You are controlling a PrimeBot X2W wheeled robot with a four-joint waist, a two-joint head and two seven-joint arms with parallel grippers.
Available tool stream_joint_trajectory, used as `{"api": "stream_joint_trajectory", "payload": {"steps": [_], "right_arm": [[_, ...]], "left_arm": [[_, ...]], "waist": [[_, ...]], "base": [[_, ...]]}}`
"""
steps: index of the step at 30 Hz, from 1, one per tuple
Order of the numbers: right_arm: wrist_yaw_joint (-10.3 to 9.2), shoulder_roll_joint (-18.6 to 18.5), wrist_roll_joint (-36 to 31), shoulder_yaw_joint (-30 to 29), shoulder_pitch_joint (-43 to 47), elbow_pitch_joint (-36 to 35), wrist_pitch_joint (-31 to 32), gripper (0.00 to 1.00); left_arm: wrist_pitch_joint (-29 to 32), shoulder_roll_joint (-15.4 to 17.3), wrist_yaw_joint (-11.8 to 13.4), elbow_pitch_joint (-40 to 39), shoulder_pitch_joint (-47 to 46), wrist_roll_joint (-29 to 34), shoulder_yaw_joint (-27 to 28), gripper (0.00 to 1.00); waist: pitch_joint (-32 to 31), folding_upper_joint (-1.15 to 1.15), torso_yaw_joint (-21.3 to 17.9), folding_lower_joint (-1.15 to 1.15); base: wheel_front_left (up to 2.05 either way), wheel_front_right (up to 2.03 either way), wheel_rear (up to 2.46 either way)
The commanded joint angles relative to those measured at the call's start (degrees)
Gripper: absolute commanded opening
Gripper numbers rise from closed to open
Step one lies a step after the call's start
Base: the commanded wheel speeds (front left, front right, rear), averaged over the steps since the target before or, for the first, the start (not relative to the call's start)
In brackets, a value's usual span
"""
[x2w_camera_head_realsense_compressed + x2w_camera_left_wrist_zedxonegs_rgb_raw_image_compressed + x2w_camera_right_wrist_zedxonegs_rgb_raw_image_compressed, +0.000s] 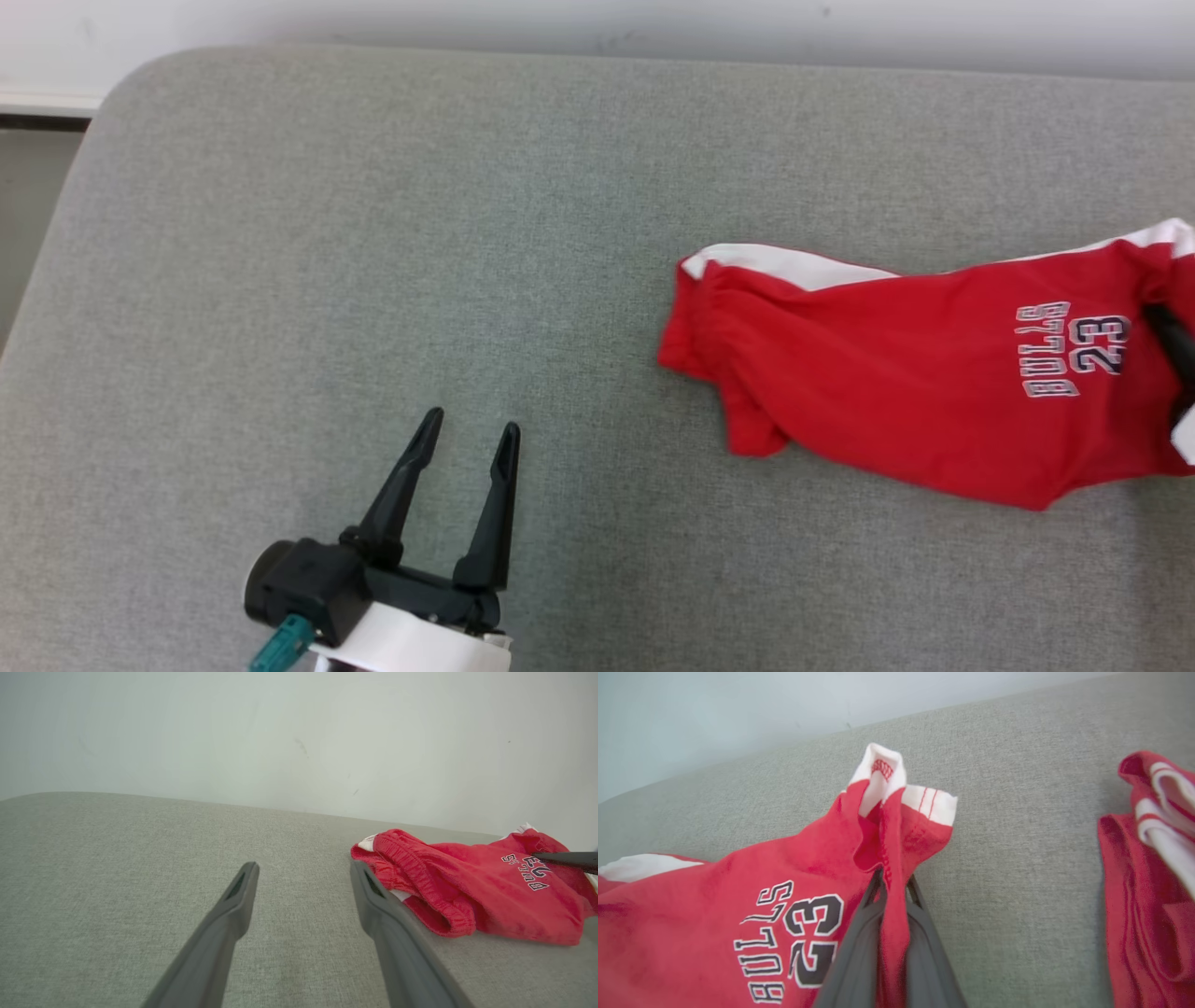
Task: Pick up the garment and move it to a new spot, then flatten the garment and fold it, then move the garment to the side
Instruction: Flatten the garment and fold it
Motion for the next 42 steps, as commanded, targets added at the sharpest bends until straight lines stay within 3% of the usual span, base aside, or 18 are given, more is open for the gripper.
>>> {"api": "stream_joint_trajectory", "payload": {"steps": [1,6,10,14,21,27,39,41,42], "right_arm": [[-0.03,-0.5,-0.6,-1.1,0.5,0.1,-0.6,0.00],[-0.03,0.0,-1.6,-4.8,-0.5,-1.2,0.0,0.00],[-0.03,2.5,-2.1,-6.3,-1.5,-4.4,2.7,0.00],[-0.03,6.9,-4.0,-6.4,-1.7,-8.9,7.2,0.00],[-0.03,17.7,-11.2,-5.0,-3.2,-13.5,13.5,0.00],[-0.03,21.0,-15.6,-3.2,-4.5,-11.1,11.9,0.00],[-0.02,21.0,-7.6,5.4,-5.4,-1.5,1.6,0.00],[-0.02,21.0,-5.7,6.7,-5.9,0.2,-0.1,0.24],[-0.02,21.0,-4.4,7.6,-6.2,0.8,-1.0,0.30]], "left_arm": [[-0.1,0.2,-0.1,0.0,0.7,0.0,0.3,1.00],[-0.1,0.2,0.0,0.1,1.4,-0.9,-0.6,1.00],[-0.1,0.2,0.2,0.4,1.5,-1.7,-1.4,1.00],[-0.1,0.2,0.6,0.8,1.4,-2.7,-1.8,1.00],[-0.1,0.2,1.5,1.1,0.4,-4.3,-2.9,1.00],[-0.1,0.2,2.2,1.5,-0.2,-5.7,-4.9,1.00],[-0.1,0.2,2.9,2.5,1.0,-6.3,-5.0,1.00],[-0.1,0.2,3.0,2.7,1.0,-6.1,-4.9,1.00],[-0.1,0.2,3.0,2.8,1.1,-6.0,-4.9,1.00]], "waist": [[-0.4,0.00,-0.2,0.00],[-0.9,0.00,0.1,0.00],[-1.2,0.00,0.7,0.00],[-1.6,0.00,1.5,0.00],[-1.6,0.00,2.7,0.00],[-1.7,0.00,4.7,0.00],[-2.6,0.00,5.8,0.00],[-2.8,0.00,5.6,0.00],[-2.9,0.00,5.4,0.00]], "base": [[0.00,0.00,0.00],[0.00,0.00,0.00],[0.00,0.00,0.00],[0.00,0.00,0.00],[0.00,0.00,0.00],[0.00,0.00,0.00],[0.00,0.00,0.00],[0.00,0.00,0.00],[0.00,0.00,0.00]]}}
